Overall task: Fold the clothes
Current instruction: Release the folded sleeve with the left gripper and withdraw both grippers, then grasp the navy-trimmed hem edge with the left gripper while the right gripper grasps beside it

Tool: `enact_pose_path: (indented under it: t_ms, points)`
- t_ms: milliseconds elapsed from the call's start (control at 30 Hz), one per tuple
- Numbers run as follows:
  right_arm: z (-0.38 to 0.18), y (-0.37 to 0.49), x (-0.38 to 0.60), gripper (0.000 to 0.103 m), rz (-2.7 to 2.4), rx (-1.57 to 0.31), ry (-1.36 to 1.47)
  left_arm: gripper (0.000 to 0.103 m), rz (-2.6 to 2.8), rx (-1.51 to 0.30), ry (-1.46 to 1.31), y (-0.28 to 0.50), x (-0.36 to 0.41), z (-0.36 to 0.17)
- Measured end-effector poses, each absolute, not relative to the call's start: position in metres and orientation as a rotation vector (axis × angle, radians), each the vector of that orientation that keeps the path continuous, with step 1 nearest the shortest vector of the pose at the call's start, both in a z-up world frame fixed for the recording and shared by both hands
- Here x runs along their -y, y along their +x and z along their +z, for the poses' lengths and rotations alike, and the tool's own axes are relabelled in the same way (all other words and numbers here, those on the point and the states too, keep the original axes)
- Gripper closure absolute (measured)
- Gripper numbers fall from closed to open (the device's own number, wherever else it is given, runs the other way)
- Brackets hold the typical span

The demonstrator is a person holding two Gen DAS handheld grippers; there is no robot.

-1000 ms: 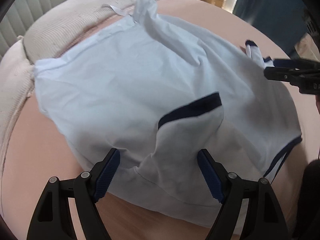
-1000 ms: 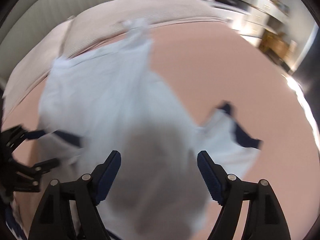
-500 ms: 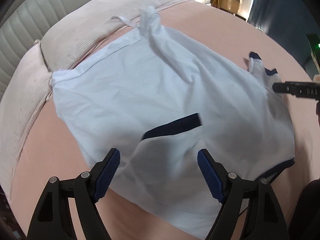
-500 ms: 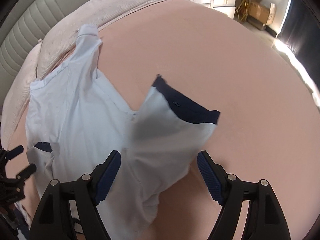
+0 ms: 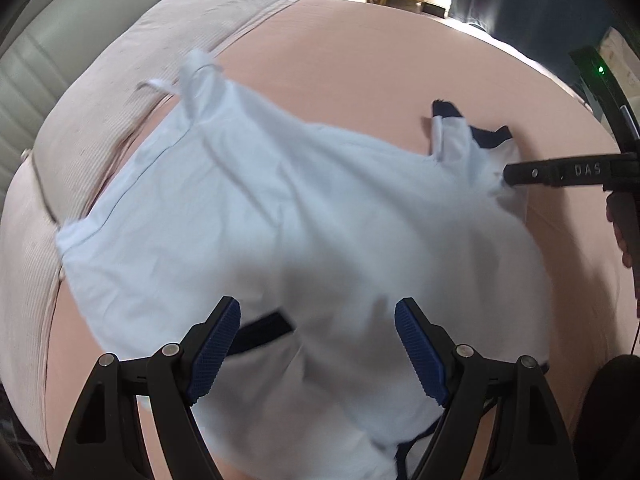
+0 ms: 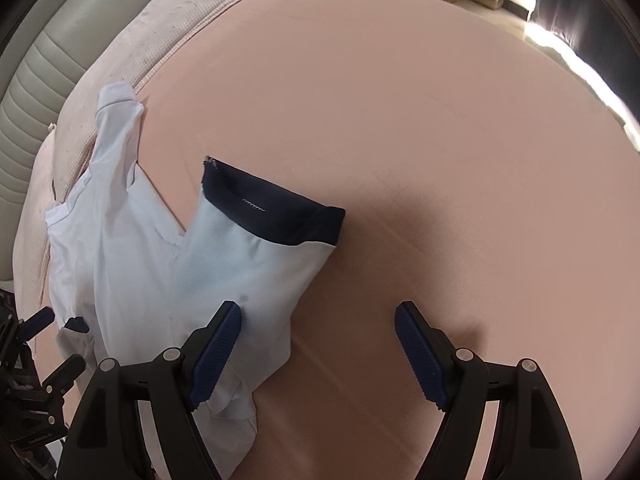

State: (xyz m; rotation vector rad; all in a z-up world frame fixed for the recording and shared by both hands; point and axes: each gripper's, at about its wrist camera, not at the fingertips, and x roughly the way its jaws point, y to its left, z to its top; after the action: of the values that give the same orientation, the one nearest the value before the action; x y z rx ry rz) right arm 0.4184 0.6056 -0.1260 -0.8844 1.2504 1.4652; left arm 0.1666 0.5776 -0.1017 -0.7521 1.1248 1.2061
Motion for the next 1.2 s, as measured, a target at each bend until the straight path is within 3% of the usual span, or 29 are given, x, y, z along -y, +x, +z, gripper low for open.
enact_pose_path:
  t_ms: [800, 900, 1033, 1200]
  points:
    - [-0.124, 0.442, -0.63, 0.024, 1.351, -1.286, -0.871, 0.024, 0.837, -1.105, -0.793, 0.274, -0.711, -0.125]
    - [-0.124, 0.446, -0.633, 0.024, 1.337, -1.29, -0.877, 0.026, 0.794, -1.093, -0.824, 0.282, -0.718, -0.128]
    - [-0.122, 0.448, -0.644, 0.024, 1.325, -1.299, -0.874, 0.04, 0.77, -1.099, -0.836, 0.288, -0.725, -0.135]
    - [-0.122, 0.449, -0.647, 0.024, 1.358, -1.321, -0.907, 0.041, 0.777, -1.097, -0.853, 0.29, -0.733, -0.146]
